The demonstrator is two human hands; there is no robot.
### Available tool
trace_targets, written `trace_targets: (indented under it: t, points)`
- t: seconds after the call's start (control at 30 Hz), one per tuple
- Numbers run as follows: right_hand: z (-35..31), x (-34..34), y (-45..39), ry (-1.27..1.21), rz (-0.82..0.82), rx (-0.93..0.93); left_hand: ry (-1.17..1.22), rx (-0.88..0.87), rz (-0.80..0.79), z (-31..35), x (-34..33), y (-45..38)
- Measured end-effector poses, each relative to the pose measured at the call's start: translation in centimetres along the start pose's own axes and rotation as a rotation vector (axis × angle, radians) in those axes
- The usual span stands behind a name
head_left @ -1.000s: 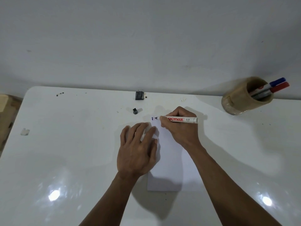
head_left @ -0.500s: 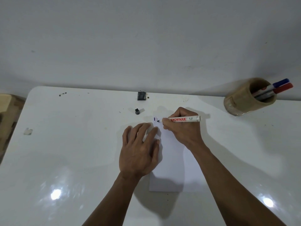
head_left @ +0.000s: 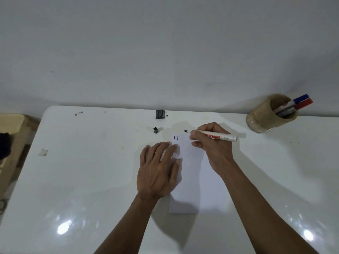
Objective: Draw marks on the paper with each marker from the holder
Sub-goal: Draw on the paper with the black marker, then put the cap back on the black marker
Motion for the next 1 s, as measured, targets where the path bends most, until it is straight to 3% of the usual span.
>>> trace_targets:
  t: [0.2,0.27,0.33,0.47,0.57,0.63,0.73,0.83,1.0]
  points:
    - [-2.1,-0.1,3.3,-0.082,-0.041,0.033,0.390,0.324,0.080,-0.9,2.5,-0.8]
    - [-2.8,-0.2,4.2,-0.088,-0.030,0.034,0.394,0.430,0.112,-1.5,3.5,-2.4]
    - [-3.4,-0.3,4.9,-0.092,-0.005,0.024,0.340,0.503,0.046,-1.9,4.2,-4.4]
    - [-4.0,-0.8,5.9,-0.105,0.032,0.024,0.195,0.479,-0.167,-2.4,3.8,-7.1]
    - [-4.4,-1.3,6.6,-0.096,0.028,0.034,0.225,0.501,-0.165,-2.4,3.9,-7.6]
    - [-5.2,-1.6,7.1,-0.075,0.026,0.056,0.388,0.560,-0.118,-1.9,4.9,-7.3]
    - [-7.2,-2.2,8.1,-0.056,0.045,0.121,0.832,0.700,-0.021,-0.7,7.8,-6.1]
    - [-9.3,-3.2,9.2,-0.042,0.075,0.195,1.205,0.748,-0.029,1.1,10.6,-4.8]
    - [-11.6,-5.1,10.8,0.018,0.066,0.289,1.516,0.777,-0.091,2.8,13.7,-3.9]
Point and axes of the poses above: each hand's wrist, its own y-axis away from the middle knuckle, its own x-axis out of the back of the hand, z = x × y, the point moved 4 cm from there along -y, towards the middle knuckle, and after that the axes turned 3 degrees about x, right-handed, at the moved point
